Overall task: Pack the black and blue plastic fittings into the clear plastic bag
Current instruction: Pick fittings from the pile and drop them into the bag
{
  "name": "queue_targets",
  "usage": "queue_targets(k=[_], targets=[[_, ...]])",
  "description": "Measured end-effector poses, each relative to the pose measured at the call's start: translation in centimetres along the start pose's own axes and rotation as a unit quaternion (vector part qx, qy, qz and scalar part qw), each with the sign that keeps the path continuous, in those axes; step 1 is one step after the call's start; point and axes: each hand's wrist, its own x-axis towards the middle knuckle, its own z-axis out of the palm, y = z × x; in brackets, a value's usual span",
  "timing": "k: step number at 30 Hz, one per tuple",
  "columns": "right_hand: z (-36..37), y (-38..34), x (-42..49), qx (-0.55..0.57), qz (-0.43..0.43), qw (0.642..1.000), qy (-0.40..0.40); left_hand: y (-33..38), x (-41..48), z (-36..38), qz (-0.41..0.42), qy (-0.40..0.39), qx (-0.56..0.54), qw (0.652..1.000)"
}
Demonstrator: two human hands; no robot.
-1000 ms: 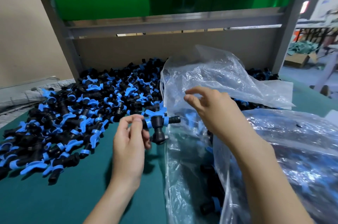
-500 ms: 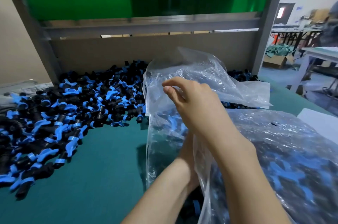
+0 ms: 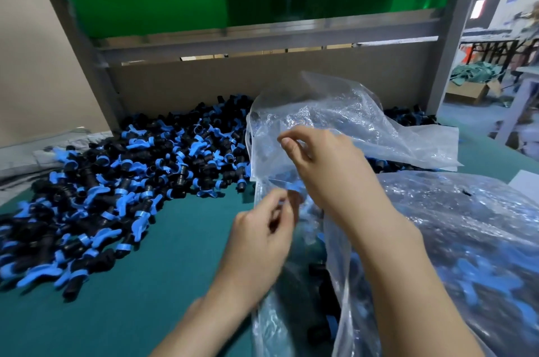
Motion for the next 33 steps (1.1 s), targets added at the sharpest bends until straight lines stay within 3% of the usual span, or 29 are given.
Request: queue_targets(k=[3, 6, 11, 14, 16, 21, 24, 28, 33], targets=[[0.5, 0.2, -0.2, -0.012, 0.017, 1.000, -0.023, -4.2, -1.8, -4.8, -0.076, 0.066, 0.119, 0.988], [0.9, 0.5, -0.2, -0.015, 0.031, 0.999, -0.036, -7.5, -1.1, -5.3, -0.185, 0.011, 0.249, 0.951], [1.8, 1.5, -0.3, -0.027, 0.060, 0.996, -0.064, -9.1, 2.4, -3.9, -0.141, -0.023, 0.373, 0.917], [2.0, 1.9, -0.3, -0.024, 0.061, 0.996, -0.067, -9.4, 4.2, -3.3, -0.196, -0.039, 0.418, 0.886], [2.1, 2.0, -0.2, -0.018, 0.060, 0.996, -0.066, -9.6, 4.5, -3.2, -0.210, -0.024, 0.414, 0.885], [2.3, 2.1, -0.2, -0.018, 0.058, 0.996, -0.070, -8.7, 3.3, -4.1, -0.183, 0.074, 0.333, 0.922], [2.3, 2.3, -0.2, -0.024, 0.052, 0.996, -0.075, -7.5, 1.2, -4.8, -0.197, 0.149, 0.151, 0.957], [2.2, 2.3, -0.2, -0.037, 0.047, 0.991, -0.122, -5.7, -1.2, -5.1, -0.224, 0.237, -0.110, 0.939], [2.2, 2.2, -0.5, -0.040, 0.045, 0.981, -0.185, -4.3, -1.7, -5.2, -0.223, 0.210, -0.207, 0.929]])
